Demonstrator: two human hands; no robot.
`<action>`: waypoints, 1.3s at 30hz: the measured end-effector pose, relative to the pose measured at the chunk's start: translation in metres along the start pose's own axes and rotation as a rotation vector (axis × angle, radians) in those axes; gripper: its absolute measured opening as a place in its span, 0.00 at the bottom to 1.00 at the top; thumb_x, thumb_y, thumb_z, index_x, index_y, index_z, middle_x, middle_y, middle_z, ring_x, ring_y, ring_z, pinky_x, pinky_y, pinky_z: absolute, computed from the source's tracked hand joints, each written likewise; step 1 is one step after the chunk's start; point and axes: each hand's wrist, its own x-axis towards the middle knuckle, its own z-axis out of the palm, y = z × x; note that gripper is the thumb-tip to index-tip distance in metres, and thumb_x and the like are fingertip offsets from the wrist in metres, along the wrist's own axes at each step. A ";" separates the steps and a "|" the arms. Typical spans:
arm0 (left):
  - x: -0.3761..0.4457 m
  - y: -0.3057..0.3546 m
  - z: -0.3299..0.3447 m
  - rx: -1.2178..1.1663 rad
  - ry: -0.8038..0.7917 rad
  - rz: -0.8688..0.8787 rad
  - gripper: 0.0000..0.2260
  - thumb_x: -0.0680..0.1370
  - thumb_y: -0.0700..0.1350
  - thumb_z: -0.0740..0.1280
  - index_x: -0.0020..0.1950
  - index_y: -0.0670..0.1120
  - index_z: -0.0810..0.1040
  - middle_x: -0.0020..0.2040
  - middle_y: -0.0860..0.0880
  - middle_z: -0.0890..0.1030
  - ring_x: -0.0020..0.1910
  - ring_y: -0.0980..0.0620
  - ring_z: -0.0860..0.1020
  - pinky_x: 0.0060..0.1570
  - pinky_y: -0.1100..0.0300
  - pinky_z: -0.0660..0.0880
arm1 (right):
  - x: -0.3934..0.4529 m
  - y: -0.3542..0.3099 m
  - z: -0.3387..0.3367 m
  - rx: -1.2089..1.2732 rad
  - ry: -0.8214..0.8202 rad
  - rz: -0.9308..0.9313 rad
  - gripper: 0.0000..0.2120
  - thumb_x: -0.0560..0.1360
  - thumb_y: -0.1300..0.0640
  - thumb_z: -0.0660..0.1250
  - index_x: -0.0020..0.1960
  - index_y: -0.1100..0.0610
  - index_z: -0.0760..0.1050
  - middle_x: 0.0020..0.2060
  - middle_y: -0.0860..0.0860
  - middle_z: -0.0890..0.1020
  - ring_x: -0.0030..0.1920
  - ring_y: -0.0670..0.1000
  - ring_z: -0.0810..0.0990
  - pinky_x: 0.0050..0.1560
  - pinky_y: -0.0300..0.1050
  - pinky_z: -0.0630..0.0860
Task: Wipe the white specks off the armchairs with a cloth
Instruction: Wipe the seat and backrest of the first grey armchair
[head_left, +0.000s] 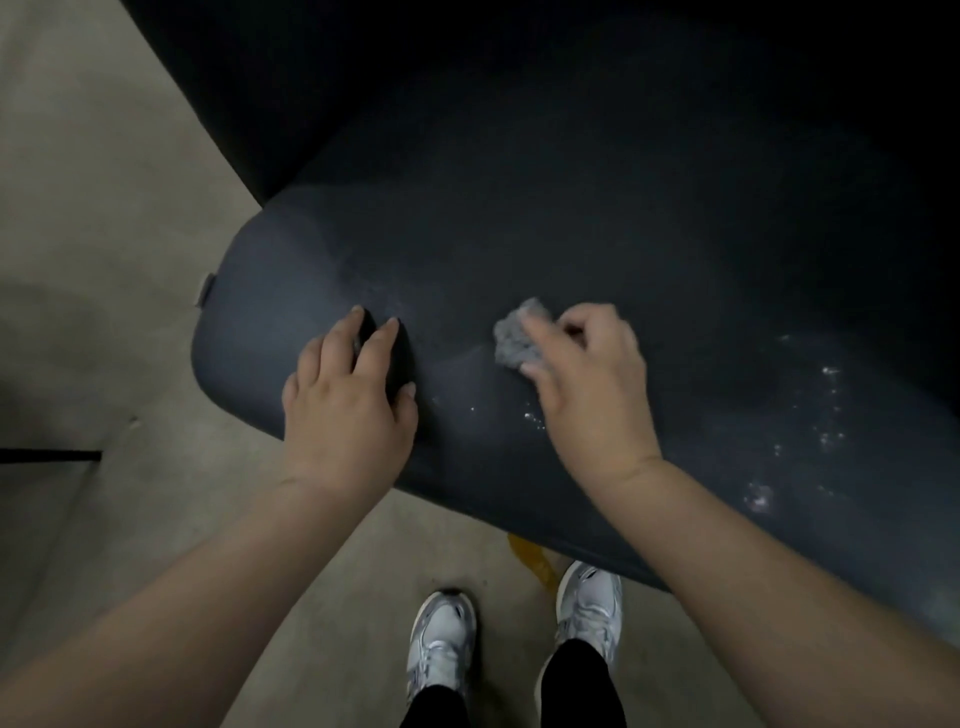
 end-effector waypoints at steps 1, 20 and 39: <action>-0.002 -0.003 0.001 0.003 -0.002 0.004 0.28 0.75 0.50 0.67 0.74 0.50 0.66 0.75 0.45 0.63 0.71 0.41 0.61 0.66 0.41 0.62 | -0.012 0.000 0.000 -0.011 -0.047 -0.068 0.23 0.69 0.63 0.73 0.63 0.54 0.77 0.50 0.58 0.74 0.46 0.60 0.73 0.46 0.55 0.75; -0.020 -0.055 -0.006 0.027 -0.059 0.018 0.39 0.70 0.62 0.69 0.77 0.57 0.56 0.79 0.47 0.54 0.75 0.43 0.54 0.73 0.45 0.58 | -0.028 -0.014 0.005 0.019 0.016 0.000 0.21 0.71 0.65 0.71 0.63 0.53 0.78 0.51 0.60 0.73 0.49 0.61 0.73 0.47 0.60 0.75; -0.024 -0.007 0.006 -0.021 -0.064 0.037 0.39 0.72 0.64 0.66 0.78 0.55 0.54 0.79 0.49 0.50 0.77 0.46 0.49 0.73 0.46 0.52 | -0.049 -0.002 0.005 -0.068 0.038 -0.090 0.21 0.68 0.66 0.73 0.59 0.52 0.80 0.50 0.59 0.75 0.45 0.61 0.73 0.44 0.55 0.75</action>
